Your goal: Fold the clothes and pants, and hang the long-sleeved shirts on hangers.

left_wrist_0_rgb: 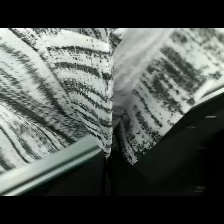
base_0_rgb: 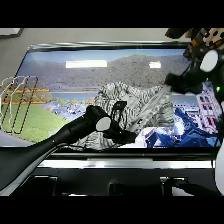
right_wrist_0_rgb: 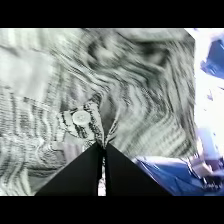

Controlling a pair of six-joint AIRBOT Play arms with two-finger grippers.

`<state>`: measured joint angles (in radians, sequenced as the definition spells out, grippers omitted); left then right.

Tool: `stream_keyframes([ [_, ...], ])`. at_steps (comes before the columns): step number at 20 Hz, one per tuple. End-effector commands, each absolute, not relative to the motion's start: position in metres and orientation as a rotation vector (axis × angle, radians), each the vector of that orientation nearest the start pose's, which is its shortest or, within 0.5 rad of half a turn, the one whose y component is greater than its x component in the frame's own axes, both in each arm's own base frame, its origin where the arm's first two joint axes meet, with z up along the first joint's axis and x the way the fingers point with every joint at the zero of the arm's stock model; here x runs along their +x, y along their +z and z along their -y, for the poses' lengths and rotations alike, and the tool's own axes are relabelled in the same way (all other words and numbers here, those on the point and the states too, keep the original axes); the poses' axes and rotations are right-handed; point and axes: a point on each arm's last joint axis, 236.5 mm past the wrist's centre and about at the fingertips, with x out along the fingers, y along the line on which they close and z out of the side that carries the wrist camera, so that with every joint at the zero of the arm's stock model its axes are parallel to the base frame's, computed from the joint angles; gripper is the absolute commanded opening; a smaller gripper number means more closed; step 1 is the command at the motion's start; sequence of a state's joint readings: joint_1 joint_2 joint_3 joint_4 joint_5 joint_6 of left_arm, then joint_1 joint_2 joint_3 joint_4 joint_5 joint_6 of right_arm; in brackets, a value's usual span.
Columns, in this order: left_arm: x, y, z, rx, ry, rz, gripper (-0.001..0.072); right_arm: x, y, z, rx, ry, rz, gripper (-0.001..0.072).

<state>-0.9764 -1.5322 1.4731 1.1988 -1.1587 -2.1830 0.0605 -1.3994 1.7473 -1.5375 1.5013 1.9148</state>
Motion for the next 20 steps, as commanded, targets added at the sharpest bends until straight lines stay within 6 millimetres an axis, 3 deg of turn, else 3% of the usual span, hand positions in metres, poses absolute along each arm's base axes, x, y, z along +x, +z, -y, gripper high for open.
stream_keyframes([
  [1, 0.16, 0.076, 0.49, -0.492, -0.7, -1.569, 0.0029, 0.448, 0.202, -0.05, 0.273, -0.013, -1.083, 0.0041],
  [3, 0.151, 0.105, 0.514, -0.591, -0.756, -1.533, 0.0029, 0.439, 0.215, -0.052, 0.262, 0.008, -1.079, 0.0041],
  [6, 0.146, 0.133, 0.533, -0.671, -0.803, -1.486, 0.0029, 0.424, 0.225, -0.063, 0.273, 0.064, -1.09, 0.0041],
  [9, 0.147, 0.118, 0.538, -0.665, -0.781, -1.503, 0.0029, 0.425, 0.216, -0.065, 0.265, 0.075, -1.105, 0.0041],
  [15, 0.16, 0.027, 0.549, -0.602, -0.677, -1.616, 0.0029, 0.399, 0.098, -0.056, 0.239, 0.002, -1.413, 0.0041],
  [18, 0.168, 0.001, 0.555, -0.622, -0.706, -1.676, 0.0029, 0.403, 0.054, -0.053, 0.245, -0.025, -1.43, 0.0041],
  [20, 0.176, -0.012, 0.549, -0.604, -0.702, -1.696, 0.0029, 0.413, 0.037, -0.057, 0.27, -0.02, -1.393, 0.0041],
])
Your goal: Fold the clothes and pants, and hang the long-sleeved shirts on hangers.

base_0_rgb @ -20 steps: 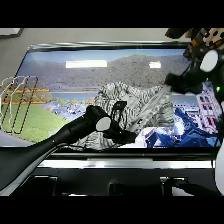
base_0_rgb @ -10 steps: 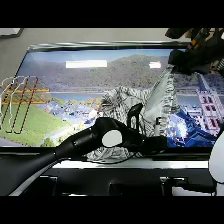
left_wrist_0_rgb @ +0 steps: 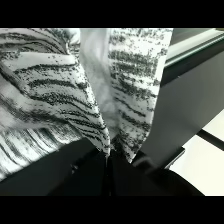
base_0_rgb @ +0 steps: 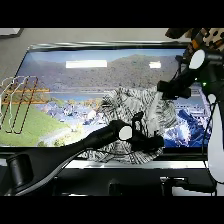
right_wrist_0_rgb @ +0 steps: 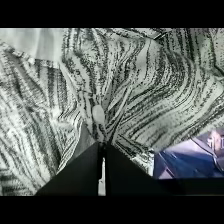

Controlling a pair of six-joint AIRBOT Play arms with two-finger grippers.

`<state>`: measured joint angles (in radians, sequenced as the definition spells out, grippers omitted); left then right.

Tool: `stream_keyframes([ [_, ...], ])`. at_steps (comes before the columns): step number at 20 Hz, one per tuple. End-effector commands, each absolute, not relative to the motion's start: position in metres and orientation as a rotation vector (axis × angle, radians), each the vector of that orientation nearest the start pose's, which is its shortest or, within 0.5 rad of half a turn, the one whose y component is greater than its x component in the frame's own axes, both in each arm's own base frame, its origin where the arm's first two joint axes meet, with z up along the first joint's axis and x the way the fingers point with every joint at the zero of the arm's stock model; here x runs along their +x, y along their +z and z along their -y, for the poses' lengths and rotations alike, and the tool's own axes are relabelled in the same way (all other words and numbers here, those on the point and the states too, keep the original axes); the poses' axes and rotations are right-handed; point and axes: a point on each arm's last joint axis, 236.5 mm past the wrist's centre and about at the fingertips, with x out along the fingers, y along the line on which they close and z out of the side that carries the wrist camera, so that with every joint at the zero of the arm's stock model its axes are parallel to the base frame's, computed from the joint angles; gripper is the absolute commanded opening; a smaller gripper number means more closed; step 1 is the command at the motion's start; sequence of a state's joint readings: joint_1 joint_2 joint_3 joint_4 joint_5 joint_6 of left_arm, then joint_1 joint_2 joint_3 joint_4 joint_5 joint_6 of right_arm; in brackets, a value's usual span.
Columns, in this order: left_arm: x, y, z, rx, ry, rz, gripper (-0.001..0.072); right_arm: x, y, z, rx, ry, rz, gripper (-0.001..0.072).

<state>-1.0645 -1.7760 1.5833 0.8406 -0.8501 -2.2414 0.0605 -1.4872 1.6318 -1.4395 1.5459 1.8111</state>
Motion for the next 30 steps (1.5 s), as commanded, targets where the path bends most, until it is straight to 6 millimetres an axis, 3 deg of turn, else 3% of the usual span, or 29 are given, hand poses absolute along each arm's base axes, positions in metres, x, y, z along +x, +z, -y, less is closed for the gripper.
stream_keyframes([
  [1, 0.178, -0.016, 0.545, -0.591, -0.696, -1.704, 0.0029, 0.417, 0.03, -0.056, 0.27, -0.026, -1.377, 0.0041],
  [4, 0.186, -0.023, 0.535, -0.551, -0.705, -1.714, 0.0037, 0.417, 0.013, -0.061, 0.294, -0.018, -1.387, 0.0056],
  [5, 0.189, -0.024, 0.532, -0.549, -0.701, -1.718, 0.0153, 0.414, 0.011, -0.065, 0.308, -0.008, -1.404, 0.0155],
  [7, 0.199, -0.024, 0.522, -0.545, -0.694, -1.728, 0.0552, 0.402, 0.013, -0.066, 0.294, 0.011, -1.45, 0.0519],
  [8, 0.206, -0.022, 0.517, -0.53, -0.71, -1.714, 0.0608, 0.394, 0.016, -0.059, 0.251, 0.017, -1.468, 0.0537],
  [11, 0.244, -0.006, 0.492, -0.486, -0.766, -1.624, 0.0611, 0.375, 0.049, -0.017, 0.215, -0.07, -1.441, 0.0537],
  [14, 0.293, 0.01, 0.453, -0.404, -0.759, -1.484, 0.061, 0.343, 0.088, 0.039, 0.315, -0.205, -1.38, 0.0537],
  [15, 0.308, 0.014, 0.442, -0.38, -0.75, -1.443, 0.0611, 0.33, 0.09, 0.056, 0.375, -0.266, -1.365, 0.0537],
  [17, 0.333, 0.018, 0.419, -0.343, -0.712, -1.381, 0.061, 0.285, 0.069, 0.073, 0.539, -0.354, -1.436, 0.0539],
  [20, 0.355, 0.017, 0.399, -0.334, -0.666, -1.348, 0.061, 0.228, 0.02, 0.049, 0.843, -0.365, -1.595, 0.0541],
  [23, 0.366, 0.014, 0.393, -0.297, -0.65, -1.305, 0.061, 0.193, -0.022, 0.025, 0.981, -0.367, -1.722, 0.0541],
  [27, 0.374, 0.018, 0.396, -0.204, -0.727, -1.222, 0.061, 0.169, -0.059, -0.001, 1.082, -0.373, -1.806, 0.0541],
  [30, 0.378, 0.019, 0.396, -0.18, -0.734, -1.193, 0.061, 0.168, -0.078, -0.007, 1.121, -0.39, -1.789, 0.054],
])
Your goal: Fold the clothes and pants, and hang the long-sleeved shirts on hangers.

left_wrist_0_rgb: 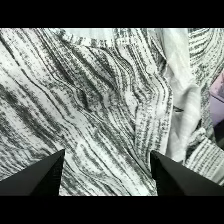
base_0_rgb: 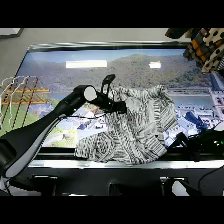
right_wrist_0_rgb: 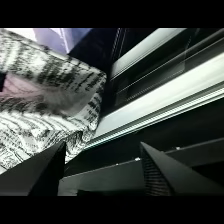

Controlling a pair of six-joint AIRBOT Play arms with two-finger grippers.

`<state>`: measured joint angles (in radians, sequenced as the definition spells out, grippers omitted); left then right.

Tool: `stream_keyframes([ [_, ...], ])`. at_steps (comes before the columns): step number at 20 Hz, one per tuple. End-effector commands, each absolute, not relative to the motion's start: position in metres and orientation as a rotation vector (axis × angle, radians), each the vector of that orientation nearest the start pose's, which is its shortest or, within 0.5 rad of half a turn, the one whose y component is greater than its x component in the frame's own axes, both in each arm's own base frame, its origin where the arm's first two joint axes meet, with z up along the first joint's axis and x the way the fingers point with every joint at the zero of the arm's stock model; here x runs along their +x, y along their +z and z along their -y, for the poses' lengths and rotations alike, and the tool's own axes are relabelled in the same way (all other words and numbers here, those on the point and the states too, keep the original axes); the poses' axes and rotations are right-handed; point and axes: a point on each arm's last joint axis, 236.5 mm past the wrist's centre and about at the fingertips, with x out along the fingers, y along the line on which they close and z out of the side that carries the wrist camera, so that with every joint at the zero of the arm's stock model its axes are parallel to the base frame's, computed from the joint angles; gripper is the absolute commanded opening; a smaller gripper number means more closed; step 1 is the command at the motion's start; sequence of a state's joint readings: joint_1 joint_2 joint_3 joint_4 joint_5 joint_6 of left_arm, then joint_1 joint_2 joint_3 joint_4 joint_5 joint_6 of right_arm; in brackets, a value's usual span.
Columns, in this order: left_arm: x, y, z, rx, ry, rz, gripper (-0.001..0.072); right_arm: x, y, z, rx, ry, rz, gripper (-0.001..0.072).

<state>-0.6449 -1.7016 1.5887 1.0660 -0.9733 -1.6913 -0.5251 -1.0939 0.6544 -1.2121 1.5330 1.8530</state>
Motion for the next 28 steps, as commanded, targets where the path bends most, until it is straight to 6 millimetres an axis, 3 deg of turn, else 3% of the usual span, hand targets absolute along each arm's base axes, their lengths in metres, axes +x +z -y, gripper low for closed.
stream_keyframes([
  [1, 0.382, 0.019, 0.396, -0.18, -0.73, -1.179, 0.061, 0.171, -0.081, -0.009, 1.141, -0.39, -1.776, 0.0539],
  [7, 0.41, 0.033, 0.413, -0.271, -0.704, -1.071, 0.061, 0.176, -0.095, -0.014, 1.202, -0.396, -1.798, 0.0525],
  [11, 0.406, 0.023, 0.417, -0.258, -0.71, -1.104, 0.061, 0.191, -0.081, -0.016, 1.22, -0.339, -1.766, 0.056],
  [14, 0.403, 0.021, 0.415, -0.251, -0.712, -1.122, 0.061, 0.206, -0.064, 0.004, 1.147, -0.354, -1.73, 0.056],
  [16, 0.403, 0.021, 0.416, -0.252, -0.711, -1.119, 0.061, 0.212, -0.065, 0.018, 1.125, -0.414, -1.695, 0.0559],
  [17, 0.404, 0.022, 0.416, -0.255, -0.711, -1.114, 0.061, 0.207, -0.071, 0.021, 1.135, -0.471, -1.715, 0.0559],
  [20, 0.407, 0.025, 0.418, -0.275, -0.71, -1.101, 0.061, 0.206, -0.079, -0.001, 1.235, -0.414, -1.772, 0.0552],
  [25, 0.424, 0.044, 0.44, -0.498, -0.699, -1.042, 0.061, 0.182, -0.1, -0.014, 1.279, -0.462, -1.842, 0.0518],
  [27, 0.426, 0.044, 0.453, -0.608, -0.7, -1.048, 0.061, 0.17, -0.107, -0.024, 1.307, -0.468, -1.871, 0.0385],
  [28, 0.426, 0.042, 0.461, -0.683, -0.688, -1.069, 0.061, 0.168, -0.11, -0.025, 1.301, -0.462, -1.873, 0.0227],
])
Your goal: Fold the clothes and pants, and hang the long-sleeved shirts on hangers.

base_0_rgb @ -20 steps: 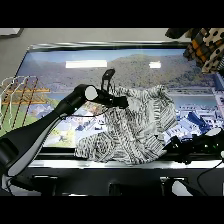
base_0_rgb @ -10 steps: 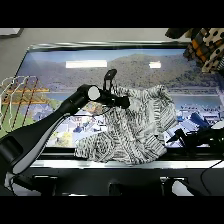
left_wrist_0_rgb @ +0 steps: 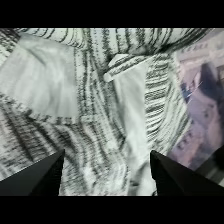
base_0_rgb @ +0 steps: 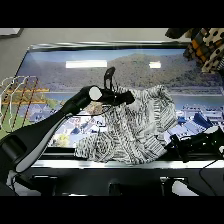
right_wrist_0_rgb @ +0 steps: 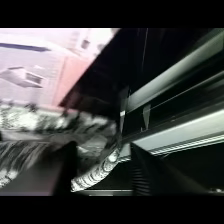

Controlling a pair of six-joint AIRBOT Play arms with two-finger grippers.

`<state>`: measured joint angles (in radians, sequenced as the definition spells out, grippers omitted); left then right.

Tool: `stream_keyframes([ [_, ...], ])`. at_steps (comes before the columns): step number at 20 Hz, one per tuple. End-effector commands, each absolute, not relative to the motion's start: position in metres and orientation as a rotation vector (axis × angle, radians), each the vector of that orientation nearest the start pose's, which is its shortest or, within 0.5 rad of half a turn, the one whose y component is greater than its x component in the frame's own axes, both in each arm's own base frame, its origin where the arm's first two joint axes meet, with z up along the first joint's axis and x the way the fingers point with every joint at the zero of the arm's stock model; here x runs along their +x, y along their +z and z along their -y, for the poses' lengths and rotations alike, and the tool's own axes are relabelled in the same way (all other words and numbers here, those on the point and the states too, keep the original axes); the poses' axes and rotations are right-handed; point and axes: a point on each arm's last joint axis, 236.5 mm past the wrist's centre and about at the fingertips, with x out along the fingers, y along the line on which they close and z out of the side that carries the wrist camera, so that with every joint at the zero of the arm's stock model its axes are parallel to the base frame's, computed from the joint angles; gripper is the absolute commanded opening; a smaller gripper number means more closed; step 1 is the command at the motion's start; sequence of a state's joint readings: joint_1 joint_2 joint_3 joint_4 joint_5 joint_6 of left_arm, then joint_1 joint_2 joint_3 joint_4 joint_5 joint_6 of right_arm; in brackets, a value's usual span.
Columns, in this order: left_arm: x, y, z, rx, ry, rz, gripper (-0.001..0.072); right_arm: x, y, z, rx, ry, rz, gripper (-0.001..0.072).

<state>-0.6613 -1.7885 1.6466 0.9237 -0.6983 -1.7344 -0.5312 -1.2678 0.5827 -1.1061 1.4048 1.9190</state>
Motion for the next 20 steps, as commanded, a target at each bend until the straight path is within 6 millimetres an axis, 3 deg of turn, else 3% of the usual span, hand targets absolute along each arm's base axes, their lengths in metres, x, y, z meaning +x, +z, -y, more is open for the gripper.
stream_keyframes([
  [1, 0.426, 0.038, 0.467, -0.761, -0.67, -1.095, 0.061, 0.169, -0.11, -0.023, 1.289, -0.449, -1.862, 0.0076],
  [2, 0.427, 0.035, 0.473, -0.847, -0.651, -1.122, 0.061, 0.174, -0.11, -0.021, 1.284, -0.448, -1.837, 0.0041],
  [6, 0.433, 0.026, 0.5, -1.191, -0.577, -1.186, 0.061, 0.188, -0.1, -0.014, 1.263, -0.438, -1.731, 0.0041],
  [10, 0.434, 0.021, 0.528, -1.356, -0.552, -1.252, 0.061, 0.192, -0.093, -0.011, 1.232, -0.413, -1.687, 0.0041],
  [13, 0.447, 0.012, 0.544, -1.456, -0.508, -1.279, 0.061, 0.196, -0.088, -0.009, 1.219, -0.407, -1.653, 0.0041],
  [17, 0.474, -0.003, 0.55, -1.641, -0.379, -1.258, 0.0605, 0.199, -0.082, -0.008, 1.195, -0.39, -1.617, 0.0041],
  [20, 0.48, -0.02, 0.549, -1.722, -0.297, -1.277, 0.0604, 0.202, -0.078, -0.005, 1.185, -0.388, -1.584, 0.0041],
])
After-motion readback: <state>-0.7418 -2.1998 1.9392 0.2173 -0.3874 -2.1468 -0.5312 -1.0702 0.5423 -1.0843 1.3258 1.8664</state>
